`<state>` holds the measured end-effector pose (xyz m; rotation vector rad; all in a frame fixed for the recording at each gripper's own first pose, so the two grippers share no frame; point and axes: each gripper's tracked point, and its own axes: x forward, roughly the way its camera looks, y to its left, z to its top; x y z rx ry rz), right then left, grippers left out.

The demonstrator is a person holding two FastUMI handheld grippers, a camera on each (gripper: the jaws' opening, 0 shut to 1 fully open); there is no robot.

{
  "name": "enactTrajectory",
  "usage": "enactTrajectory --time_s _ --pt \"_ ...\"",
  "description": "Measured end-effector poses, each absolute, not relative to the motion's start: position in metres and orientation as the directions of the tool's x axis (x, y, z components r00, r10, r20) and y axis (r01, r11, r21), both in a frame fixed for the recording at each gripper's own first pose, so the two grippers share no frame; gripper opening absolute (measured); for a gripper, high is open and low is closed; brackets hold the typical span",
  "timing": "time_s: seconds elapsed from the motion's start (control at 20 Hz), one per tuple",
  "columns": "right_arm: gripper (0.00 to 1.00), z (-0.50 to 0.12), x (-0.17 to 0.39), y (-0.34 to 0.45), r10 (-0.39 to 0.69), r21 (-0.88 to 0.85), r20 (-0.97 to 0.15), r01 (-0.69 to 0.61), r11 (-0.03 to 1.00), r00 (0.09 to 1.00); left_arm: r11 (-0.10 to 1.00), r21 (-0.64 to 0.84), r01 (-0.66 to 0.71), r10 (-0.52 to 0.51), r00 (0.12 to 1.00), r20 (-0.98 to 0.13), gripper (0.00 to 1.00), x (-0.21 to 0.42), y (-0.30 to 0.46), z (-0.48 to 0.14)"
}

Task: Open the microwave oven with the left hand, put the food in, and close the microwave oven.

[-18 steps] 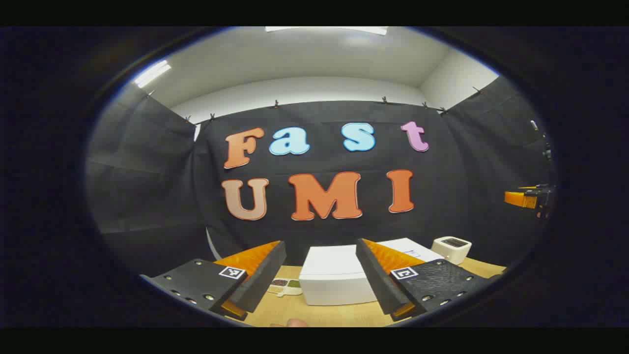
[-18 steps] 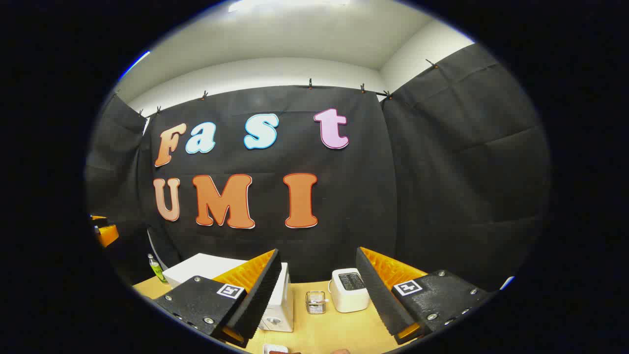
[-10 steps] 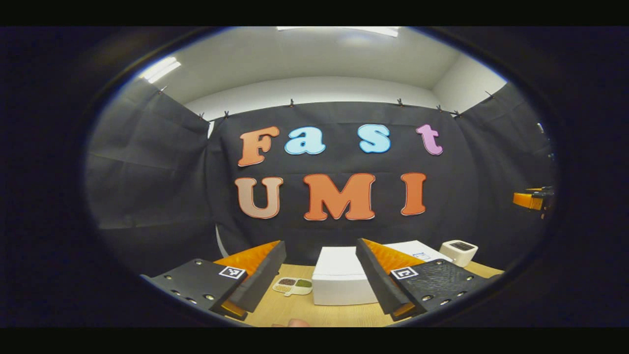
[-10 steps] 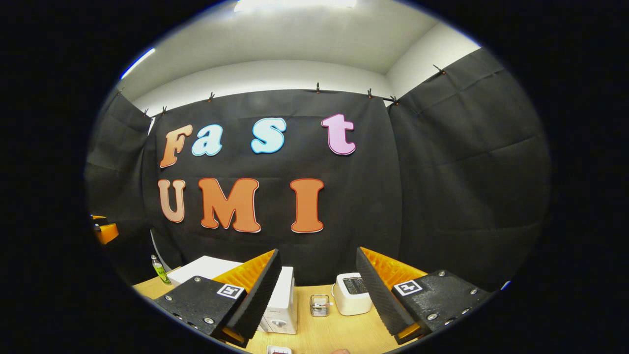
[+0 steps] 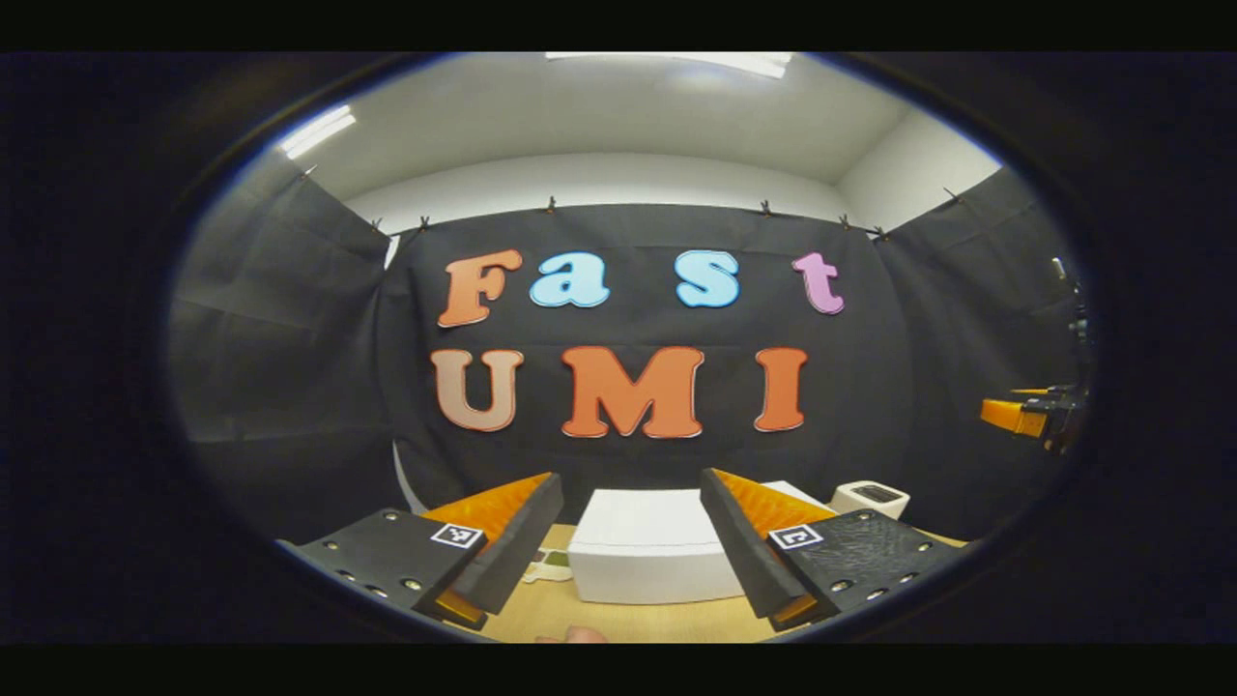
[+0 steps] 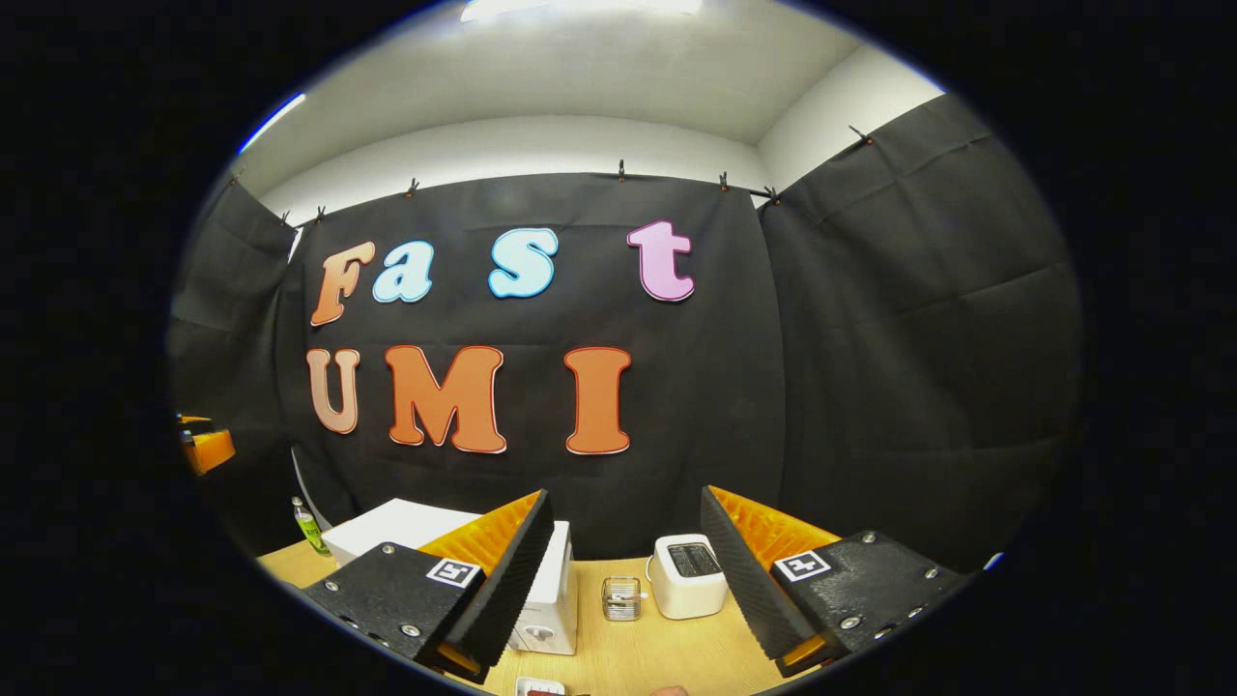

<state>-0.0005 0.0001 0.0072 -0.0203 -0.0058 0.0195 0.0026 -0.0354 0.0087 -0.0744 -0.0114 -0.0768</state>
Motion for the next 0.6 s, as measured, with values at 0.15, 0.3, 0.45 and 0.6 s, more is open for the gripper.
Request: enactTrajectory --time_s 0.15,0.3,0.45,0.6 --pt "0.95 -0.001 0.002 -0.008 0.014 -0.014 -0.003 -0.014 1.0 1.0 0.989 -0.095 0.116 -0.115 0.993 0.015 0.91 0.008 -0.062 -0.005" --pt "0.95 -0.013 0.004 -0.014 0.009 -0.015 -0.019 -0.009 1.0 1.0 0.969 -0.131 0.211 -0.208 0.978 0.032 0.94 0.01 -0.112 -0.025" --pt "0.95 -0.022 0.007 -0.02 0.002 -0.023 -0.034 -0.003 1.0 0.999 0.954 -0.154 0.256 -0.26 0.966 -0.003 0.89 0.018 -0.152 -0.065" --pt "0.95 -0.028 0.009 -0.027 -0.006 -0.016 -0.036 0.006 1.0 0.999 0.957 -0.114 0.266 -0.273 0.961 -0.052 0.9 0.031 -0.188 -0.112"
